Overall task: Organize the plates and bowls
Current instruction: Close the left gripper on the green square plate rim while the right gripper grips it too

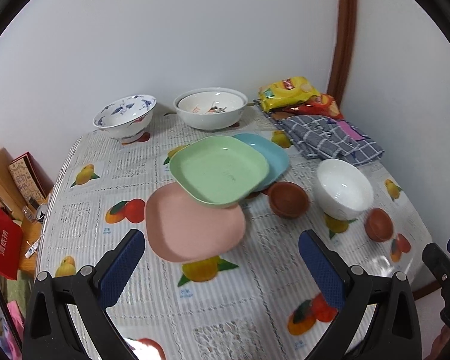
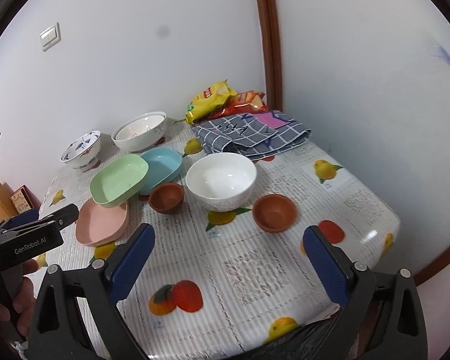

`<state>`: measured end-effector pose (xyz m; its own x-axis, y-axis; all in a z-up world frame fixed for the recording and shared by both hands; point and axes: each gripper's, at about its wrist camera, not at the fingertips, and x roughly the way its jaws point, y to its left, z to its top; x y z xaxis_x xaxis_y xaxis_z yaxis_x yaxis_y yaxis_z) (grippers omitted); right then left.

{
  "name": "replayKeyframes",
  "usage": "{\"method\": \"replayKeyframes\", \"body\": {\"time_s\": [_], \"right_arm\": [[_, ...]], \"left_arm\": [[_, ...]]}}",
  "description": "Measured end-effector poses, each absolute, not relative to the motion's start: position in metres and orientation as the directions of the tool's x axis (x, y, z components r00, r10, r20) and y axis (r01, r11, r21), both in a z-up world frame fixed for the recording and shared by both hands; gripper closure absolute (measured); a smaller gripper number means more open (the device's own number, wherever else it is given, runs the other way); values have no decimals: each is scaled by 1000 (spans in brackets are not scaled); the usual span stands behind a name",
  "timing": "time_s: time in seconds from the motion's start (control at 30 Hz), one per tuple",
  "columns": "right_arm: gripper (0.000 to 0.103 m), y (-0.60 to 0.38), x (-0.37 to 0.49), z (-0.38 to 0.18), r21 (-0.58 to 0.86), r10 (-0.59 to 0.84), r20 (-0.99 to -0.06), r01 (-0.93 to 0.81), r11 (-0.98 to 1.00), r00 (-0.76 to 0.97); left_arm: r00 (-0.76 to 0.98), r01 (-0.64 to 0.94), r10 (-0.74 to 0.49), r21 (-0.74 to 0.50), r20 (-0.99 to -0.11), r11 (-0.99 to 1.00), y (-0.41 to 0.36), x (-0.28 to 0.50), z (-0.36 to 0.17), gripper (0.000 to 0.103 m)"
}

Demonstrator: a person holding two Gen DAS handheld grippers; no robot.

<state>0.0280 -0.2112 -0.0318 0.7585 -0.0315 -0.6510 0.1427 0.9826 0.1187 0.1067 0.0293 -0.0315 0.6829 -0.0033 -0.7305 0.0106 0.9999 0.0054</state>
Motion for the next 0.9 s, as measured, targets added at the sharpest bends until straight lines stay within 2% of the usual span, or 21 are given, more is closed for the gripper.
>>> {"method": "replayKeyframes", "body": {"time_s": [0.37, 0.57, 0.67, 0.9], "right_arm": [[20, -169, 113, -33, 86, 54, -683, 6, 996, 729], [24, -142, 164, -38, 79, 105, -691, -70, 994, 715], [30, -130, 189, -46, 82, 127, -706, -98, 992, 697], [34, -108, 237, -69, 99, 175, -731, -151, 984, 659]], "left_arm": [[645, -85, 38, -22, -763, 996, 69, 171, -46, 1], [631, -111, 56, -19, -774, 994, 80, 206, -60, 1], [618, -112, 51, -24, -785, 993, 84, 223, -69, 4], [593, -117, 39, -38, -805, 992, 92, 253, -88, 8]]}}
